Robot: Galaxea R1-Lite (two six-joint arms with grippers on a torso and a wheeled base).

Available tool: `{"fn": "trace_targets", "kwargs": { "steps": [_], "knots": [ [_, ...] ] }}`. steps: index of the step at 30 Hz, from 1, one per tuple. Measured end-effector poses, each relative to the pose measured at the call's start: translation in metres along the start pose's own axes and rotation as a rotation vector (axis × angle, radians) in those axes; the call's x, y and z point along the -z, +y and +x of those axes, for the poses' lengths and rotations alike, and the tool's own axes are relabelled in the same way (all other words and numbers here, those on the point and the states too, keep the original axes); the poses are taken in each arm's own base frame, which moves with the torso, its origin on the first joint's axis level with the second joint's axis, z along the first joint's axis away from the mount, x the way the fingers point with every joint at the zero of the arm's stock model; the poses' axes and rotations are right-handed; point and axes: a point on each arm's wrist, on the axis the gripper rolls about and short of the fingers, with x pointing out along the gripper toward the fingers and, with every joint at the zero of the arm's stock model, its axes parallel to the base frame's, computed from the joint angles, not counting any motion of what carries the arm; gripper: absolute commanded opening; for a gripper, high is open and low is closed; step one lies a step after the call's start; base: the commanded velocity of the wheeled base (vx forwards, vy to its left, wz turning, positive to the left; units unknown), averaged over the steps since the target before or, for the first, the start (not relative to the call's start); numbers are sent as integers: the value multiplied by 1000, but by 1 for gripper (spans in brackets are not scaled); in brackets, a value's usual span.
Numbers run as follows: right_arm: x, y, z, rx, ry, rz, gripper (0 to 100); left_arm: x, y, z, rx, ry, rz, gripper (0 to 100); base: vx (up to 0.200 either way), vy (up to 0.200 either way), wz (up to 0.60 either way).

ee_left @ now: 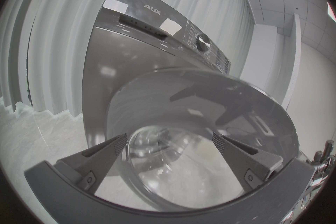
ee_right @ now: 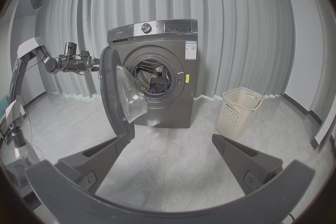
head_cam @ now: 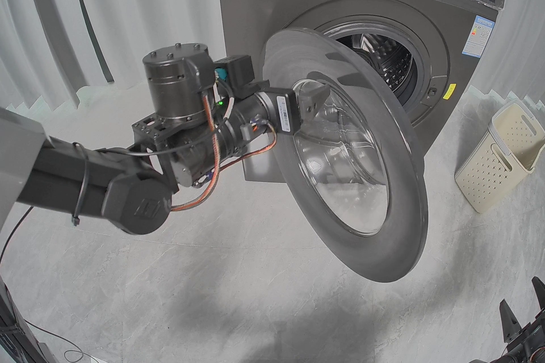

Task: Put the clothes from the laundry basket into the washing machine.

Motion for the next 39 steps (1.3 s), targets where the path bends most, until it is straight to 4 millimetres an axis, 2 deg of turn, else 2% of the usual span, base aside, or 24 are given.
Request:
{"fn": "trace_targets", "kwargs": {
  "steps": [6, 11, 15, 19, 23, 28, 35, 39],
  "knots": [
    [0, 0, 0, 0, 0, 0, 100, -10, 0, 30, -34, -83, -38, 100, 0, 0, 0],
    [0, 0, 0, 0, 0, 0, 100, 1, 5, 50, -62, -91, -52, 100, 0, 0, 0],
    [0, 0, 0, 0, 0, 0, 100, 15, 7, 52, -72, -51, -55, 100, 0, 0, 0],
    [0, 0, 0, 0, 0, 0, 100, 25, 8, 41, -79, -5, -55, 100, 0, 0, 0],
    [0, 0, 0, -1, 0, 0, 100, 32, 7, 18, -83, 58, -53, 100, 0, 0, 0],
    [0, 0, 0, -1, 0, 0, 100, 37, 2, -28, -77, 139, -46, 100, 0, 0, 0],
    [0, 0, 0, 0, 0, 0, 100, 38, -4, -115, -60, 221, -34, 100, 0, 0, 0],
    [0, 0, 0, 0, 0, 0, 100, 41, 1, -170, -82, 246, -17, 100, 0, 0, 0]
  ]
}}
